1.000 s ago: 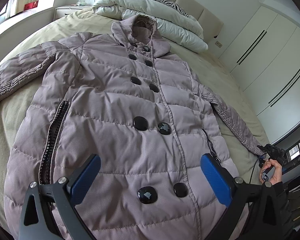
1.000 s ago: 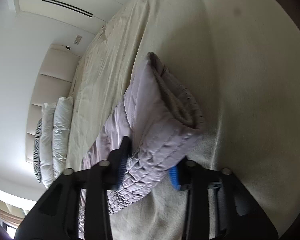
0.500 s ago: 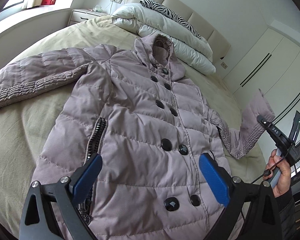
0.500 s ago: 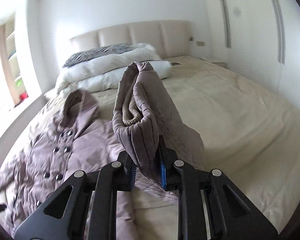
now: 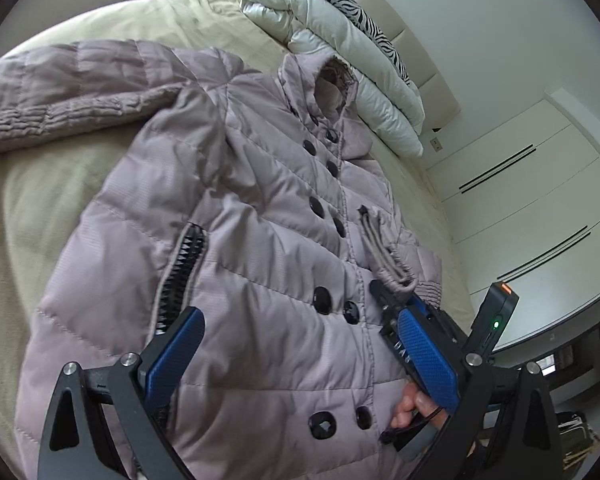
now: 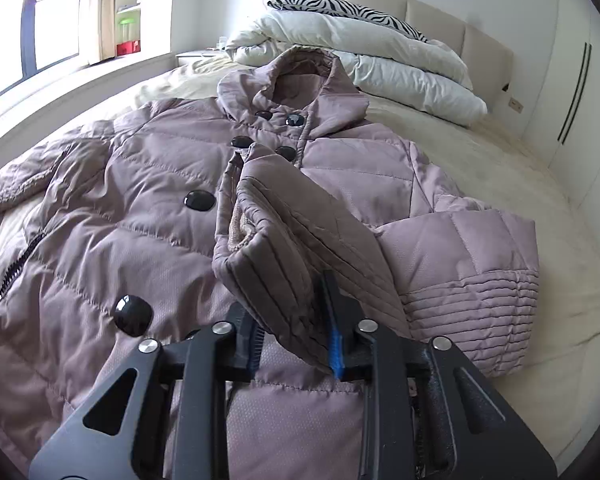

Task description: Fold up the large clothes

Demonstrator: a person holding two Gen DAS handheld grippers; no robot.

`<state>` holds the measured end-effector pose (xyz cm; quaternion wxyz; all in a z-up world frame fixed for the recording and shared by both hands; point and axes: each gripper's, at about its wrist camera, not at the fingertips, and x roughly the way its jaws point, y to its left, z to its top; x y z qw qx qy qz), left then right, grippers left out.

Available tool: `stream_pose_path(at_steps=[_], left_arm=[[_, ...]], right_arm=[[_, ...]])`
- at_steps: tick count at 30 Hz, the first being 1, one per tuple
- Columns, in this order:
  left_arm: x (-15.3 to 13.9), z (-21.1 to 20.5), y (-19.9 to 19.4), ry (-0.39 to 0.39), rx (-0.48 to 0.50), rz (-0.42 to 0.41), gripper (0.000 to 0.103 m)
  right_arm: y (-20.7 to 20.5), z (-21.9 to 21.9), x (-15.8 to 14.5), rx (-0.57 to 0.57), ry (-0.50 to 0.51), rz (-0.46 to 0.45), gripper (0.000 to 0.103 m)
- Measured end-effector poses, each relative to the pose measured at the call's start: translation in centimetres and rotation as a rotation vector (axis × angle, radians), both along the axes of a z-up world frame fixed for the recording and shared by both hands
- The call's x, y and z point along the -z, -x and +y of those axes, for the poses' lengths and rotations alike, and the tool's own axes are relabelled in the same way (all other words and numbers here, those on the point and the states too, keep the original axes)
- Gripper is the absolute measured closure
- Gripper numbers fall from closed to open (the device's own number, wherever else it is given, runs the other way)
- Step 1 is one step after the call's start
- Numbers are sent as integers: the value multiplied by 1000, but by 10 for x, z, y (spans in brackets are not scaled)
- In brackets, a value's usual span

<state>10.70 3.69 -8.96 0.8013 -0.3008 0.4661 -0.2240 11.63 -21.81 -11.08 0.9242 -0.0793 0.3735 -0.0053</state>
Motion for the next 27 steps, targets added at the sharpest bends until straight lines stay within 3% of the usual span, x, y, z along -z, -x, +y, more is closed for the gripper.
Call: stream_pose_path(at_steps=[1,2,3,8,13,18,20,22,23,25,27], left_arm=[[2,-7,-6,24,14,15,4],[3,-14,-12,45,28,24,4],[4,-22,-18,61,46,35,4],[7,-64,-43,108,126,95,4],[15,-112,-69,104,211,146,4],[26,-141,-90,68,229,203,7],[29,-146,-96,63,217,214,16],[33,-151,-99,48,218,230,38],[34,-154,-101,23,217,232,43],[36,-157,-103,-18,215,226,70],[36,-156,-105,2,213,227,79]], right_arm=[[0,2,4,-18,-7,14,36],[-1,4,9,-35,-34,30,23],[3,2,9,-50,-64,33,16],[27,-7,9,-70,-106,48,16],[58,-60,2,-22,-434,53,16],[76,-123,14,79,-665,57,16],[81,-143,26,119,-740,71,16],[86,-156,37,140,-789,76,16],[88,-159,40,139,-805,73,16],[91,-161,42,132,-803,63,16],[93,-162,43,125,-797,60,16]])
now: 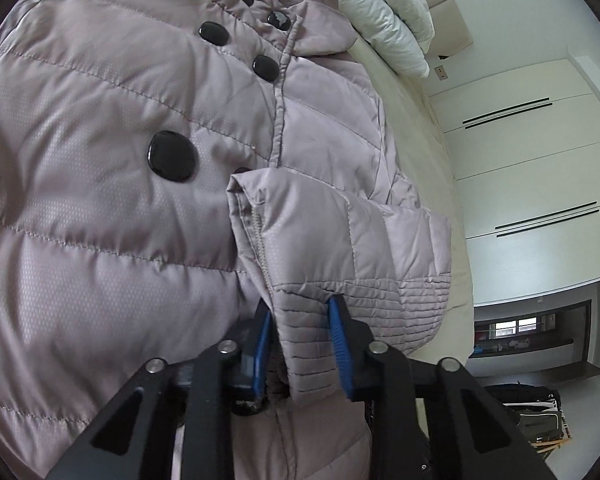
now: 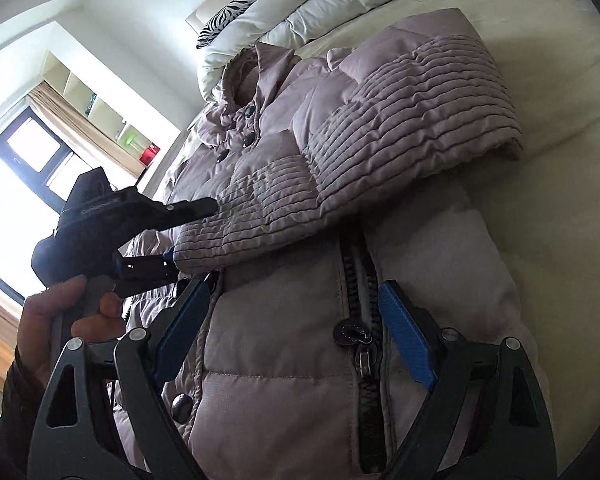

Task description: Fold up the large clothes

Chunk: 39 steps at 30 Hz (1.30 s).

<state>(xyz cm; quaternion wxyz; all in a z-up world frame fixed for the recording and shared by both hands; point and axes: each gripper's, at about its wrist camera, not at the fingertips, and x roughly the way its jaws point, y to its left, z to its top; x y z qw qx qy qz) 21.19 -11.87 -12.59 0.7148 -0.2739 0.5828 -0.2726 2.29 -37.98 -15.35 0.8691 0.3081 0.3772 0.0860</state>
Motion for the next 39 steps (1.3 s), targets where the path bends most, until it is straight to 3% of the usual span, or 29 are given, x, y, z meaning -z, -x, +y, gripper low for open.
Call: stream_pose_path(at_steps=[3,7,14,19,21,26,27,28,30,34,36,39], left_arm=[[-20,7,-4,23,-3,-41,84],[-82,25,-18,71,-18,-158,85],[-202,51,-44,121,-58,-377,85],[-255,79,-56,154,-120,-486,85],[-269,90,-58,160,-147,-522,85],[-283,122,-55,216,-208,-558,86],[-284,128,-56,221,-221,-562,88],[-284,135,-56,226,-233,-566,98],[-286,148,-54,234,-256,-579,100],[-283,157,-57,192,-266,-588,101],[-271,158,-59,177,-263,-574,101],[-242,159,-61,88,-266,-559,100]], right_arm=[[0,-5,0,-5,-47,-9,16],[1,-23,-6,19,-177,-20,16],[-19,-71,-6,164,-585,-104,16],[-44,-80,14,266,-872,-118,16],[-54,-78,21,303,-915,-119,16],[-88,-63,46,353,-1025,-72,16],[-97,-59,49,357,-1036,-62,16],[-99,-47,52,366,-1047,-55,16],[-112,-42,65,397,-1077,-31,16],[-150,-37,77,426,-1045,-9,16],[-164,-38,78,423,-1017,-8,16],[-173,-47,75,409,-1005,-14,15]])
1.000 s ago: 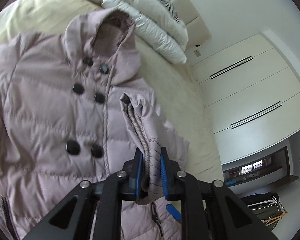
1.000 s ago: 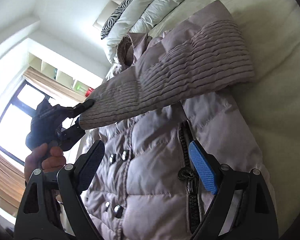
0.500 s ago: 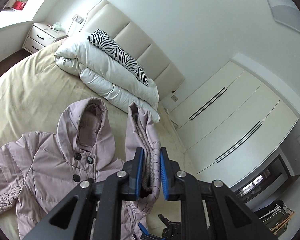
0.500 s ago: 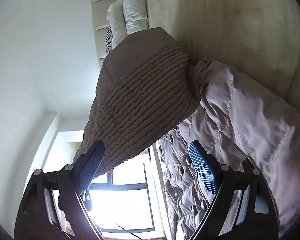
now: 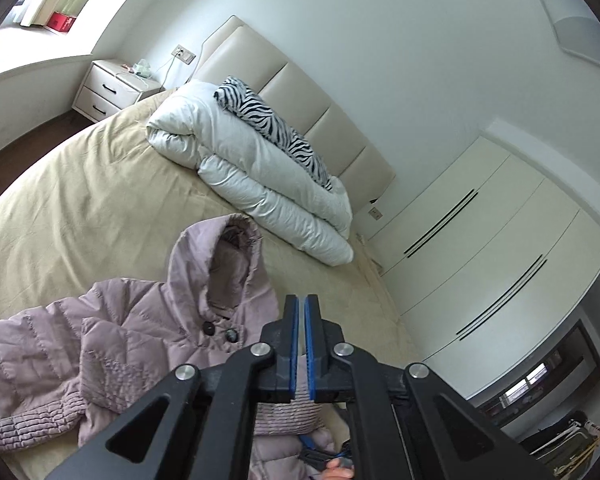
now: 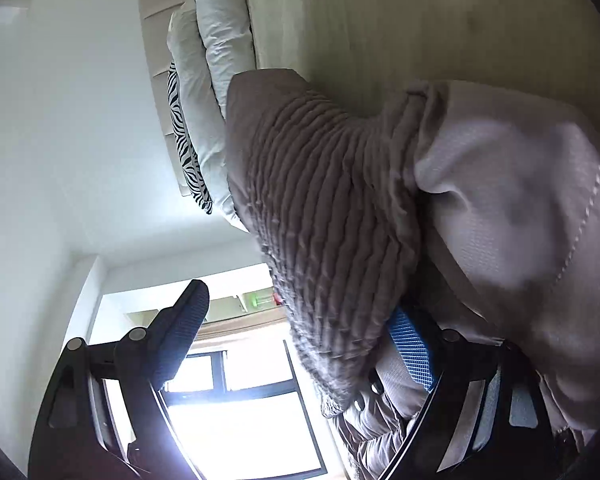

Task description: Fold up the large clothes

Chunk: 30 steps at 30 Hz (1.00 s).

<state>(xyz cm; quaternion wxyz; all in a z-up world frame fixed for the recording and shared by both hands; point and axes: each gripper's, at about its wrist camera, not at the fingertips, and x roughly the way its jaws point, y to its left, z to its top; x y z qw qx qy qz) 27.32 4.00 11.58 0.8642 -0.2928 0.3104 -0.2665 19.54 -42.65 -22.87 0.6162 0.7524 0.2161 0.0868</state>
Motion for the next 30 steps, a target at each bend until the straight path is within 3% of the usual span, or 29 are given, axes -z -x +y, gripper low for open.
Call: stream_pose_path(at_steps=[2,4,6,10,12,16,20,22,23,25,30], left_arm=[[31,2,-5,-63,-26,51,80],[72,12,-12,-97,-66,131,45],[112,23,-18,-127,-112,211,40],[179,49,-22,-171,-202,360,39],[197,56,-25,-198,-236,405,38],[207,54,-37,-210,-206,400,32],[204,43,-44,-196,-154,376,37],[201,35,-46,-226,-149,371,56],[200,32,-46,-239,-150,365,60],[199,30,-47,-238,-151,373,83],[196,16,-47,-254,-135,364,85]], right_arm=[[-2,-3,-1,-17,3,-13,16],[6,-14,-6,-19,69,-16,16],[11,-21,-12,-22,116,-18,16],[12,-36,-17,-14,160,-12,16],[12,-42,-18,0,179,-11,16],[9,-57,-24,26,221,-14,16],[17,-60,-26,27,214,-38,15],[21,-56,-29,-1,230,-39,15],[18,-52,-29,-28,227,-39,15],[13,-44,-29,-66,226,-40,15],[12,-60,-26,24,231,-39,15]])
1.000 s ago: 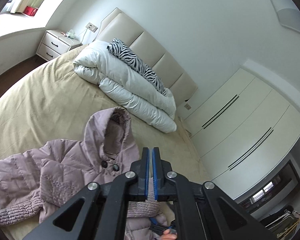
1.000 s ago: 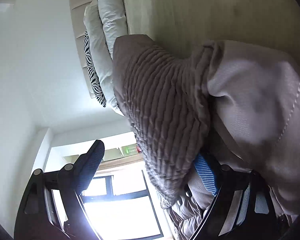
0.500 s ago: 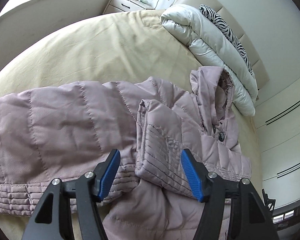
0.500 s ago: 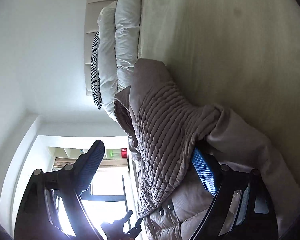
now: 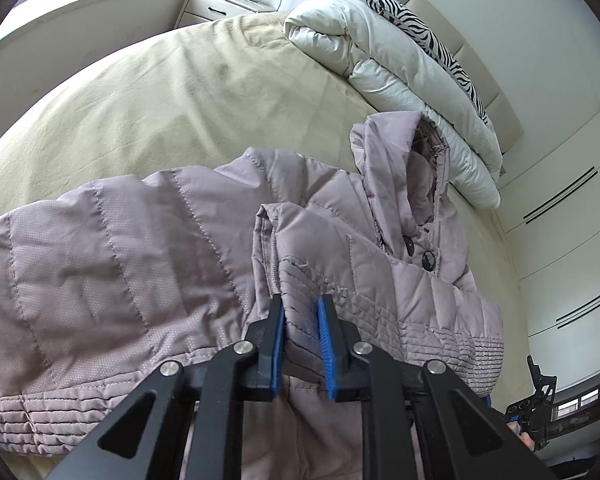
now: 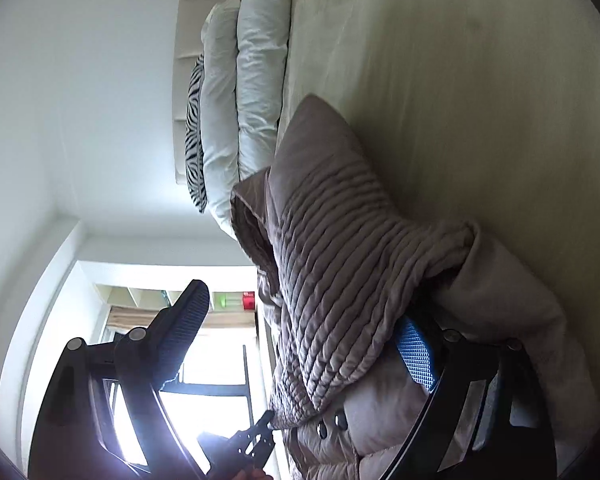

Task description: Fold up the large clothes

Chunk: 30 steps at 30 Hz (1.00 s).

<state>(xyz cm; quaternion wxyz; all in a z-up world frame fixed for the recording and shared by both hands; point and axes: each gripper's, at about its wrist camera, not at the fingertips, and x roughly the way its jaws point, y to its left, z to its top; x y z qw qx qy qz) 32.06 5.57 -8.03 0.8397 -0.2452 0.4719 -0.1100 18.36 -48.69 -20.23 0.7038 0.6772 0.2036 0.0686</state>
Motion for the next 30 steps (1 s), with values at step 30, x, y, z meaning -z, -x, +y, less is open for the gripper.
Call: stream_pose_path(at_steps=[30], left_arm=[[27,-16,18,-42,-11,-31,86]], right_arm=[[-58,-8,-47,-219,295,97,21]])
